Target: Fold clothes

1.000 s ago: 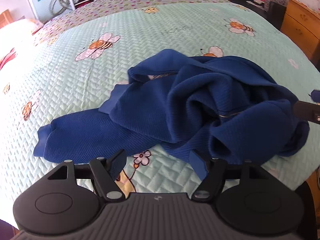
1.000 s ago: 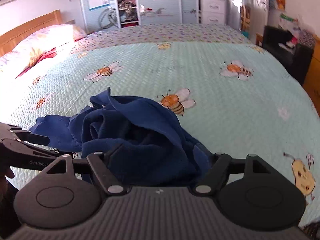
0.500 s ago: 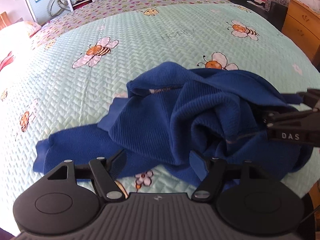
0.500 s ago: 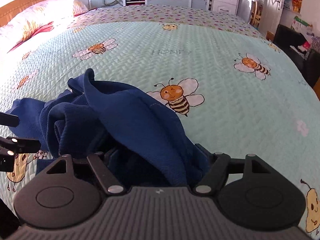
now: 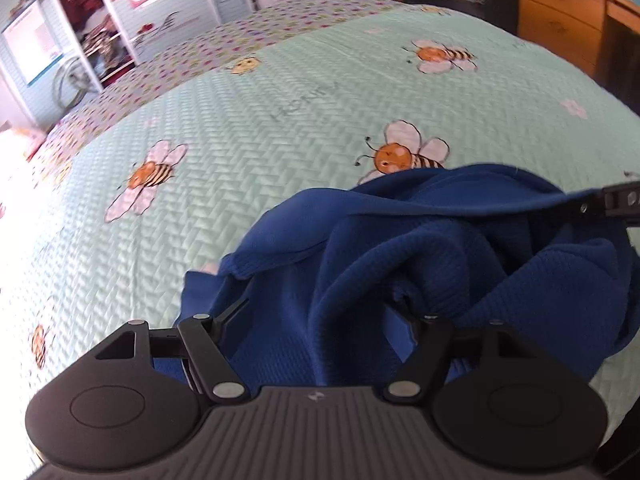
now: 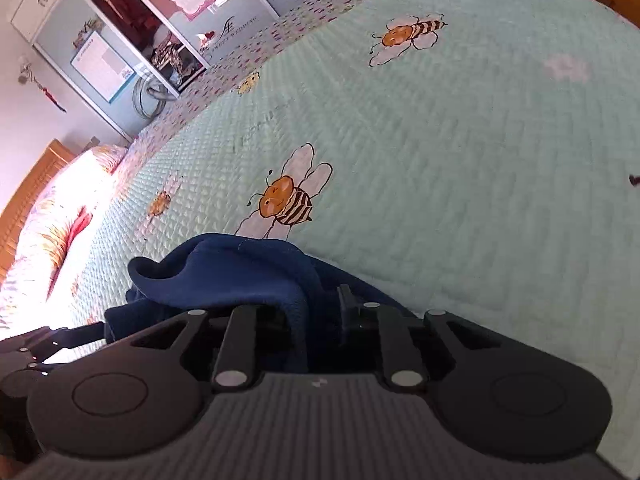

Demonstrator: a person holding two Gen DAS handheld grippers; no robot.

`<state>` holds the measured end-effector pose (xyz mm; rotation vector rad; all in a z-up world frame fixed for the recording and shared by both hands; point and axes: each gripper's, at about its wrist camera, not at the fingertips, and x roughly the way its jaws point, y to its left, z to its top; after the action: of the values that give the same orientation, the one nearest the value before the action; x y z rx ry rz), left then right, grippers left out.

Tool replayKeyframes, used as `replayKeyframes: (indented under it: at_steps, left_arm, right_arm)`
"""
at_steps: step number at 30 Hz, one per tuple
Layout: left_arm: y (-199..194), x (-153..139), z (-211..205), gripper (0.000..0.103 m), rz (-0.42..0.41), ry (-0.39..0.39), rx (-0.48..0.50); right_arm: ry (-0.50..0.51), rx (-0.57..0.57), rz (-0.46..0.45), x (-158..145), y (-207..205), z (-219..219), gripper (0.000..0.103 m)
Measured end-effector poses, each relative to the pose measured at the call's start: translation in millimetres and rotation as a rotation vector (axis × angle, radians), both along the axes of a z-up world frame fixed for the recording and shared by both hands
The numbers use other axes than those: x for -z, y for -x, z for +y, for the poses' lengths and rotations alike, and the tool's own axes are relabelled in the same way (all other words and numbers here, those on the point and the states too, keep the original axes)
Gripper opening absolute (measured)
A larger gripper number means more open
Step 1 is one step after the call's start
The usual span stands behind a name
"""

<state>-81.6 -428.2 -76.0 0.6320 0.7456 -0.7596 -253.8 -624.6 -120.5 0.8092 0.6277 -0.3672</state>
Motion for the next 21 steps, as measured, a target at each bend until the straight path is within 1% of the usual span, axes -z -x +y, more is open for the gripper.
replayKeyframes:
  at_steps: [2,3,4,5,6,7,8,9,10,11,13,14,15,18,20,21]
  left_arm:
    - [0,2,-4,0.072,0.013,0.009,0.034]
    - [0,3,-6,0.072,0.017,0.014,0.051]
    - [0,5,-9,0.072,0.015,0.013,0.07]
    - [1,7,-11,0.072,0.012,0.01,0.089]
    - [2,10,-13,0.07,0.006,0.006,0.109]
    - [4,13,-15,0.068,0.004,0.002,0.134]
    - [5,16,-17,0.059,0.008,-0.004,0.158]
    - [7,19,-19,0.043,0.021,-0.004,0.172]
    - [9,21,-20,0.031,0.036,-0.002,0.184]
    - [15,23,-20,0.015,0.022,0.003,0.181]
    - [28,26,-21,0.012,-0.039,0.016,0.163]
    - [34,26,-20,0.008,-0.056,0.03,0.142]
    - [36,25,-17,0.007,-0.052,0.058,0.109]
    - [27,11,3,0.004,0.026,0.201,-0.029]
    - [17,-6,16,0.003,0.028,0.281,-0.108]
    - [13,-19,21,0.001,0.001,0.314,-0.131]
  right_arm:
    - [0.008,-0.004,-0.007,-3,5,8,0.028]
    - [0.018,-0.008,-0.009,-5,8,12,0.032]
    - [0.03,-0.014,-0.012,-8,11,17,0.034]
    - [0.04,-0.019,-0.014,-10,14,21,0.038]
    - [0.045,-0.022,-0.012,-12,17,24,0.045]
    - [0.052,-0.025,-0.007,-14,21,29,0.049]
    - [0.062,-0.029,-0.001,-14,24,33,0.054]
    - [0.071,-0.034,0.004,-15,27,37,0.056]
    - [0.08,-0.038,0.008,-15,30,41,0.056]
    - [0.088,-0.042,0.009,-15,33,44,0.056]
    - [0.101,-0.041,0.006,-15,40,49,0.056]
    - [0.105,-0.036,0.002,-15,44,52,0.056]
    - [0.104,-0.029,-0.004,-16,48,53,0.056]
    - [0.107,-0.002,-0.022,-21,57,54,0.056]
    - [0.11,0.013,-0.039,-27,64,53,0.057]
    - [0.113,0.019,-0.048,-30,67,53,0.059]
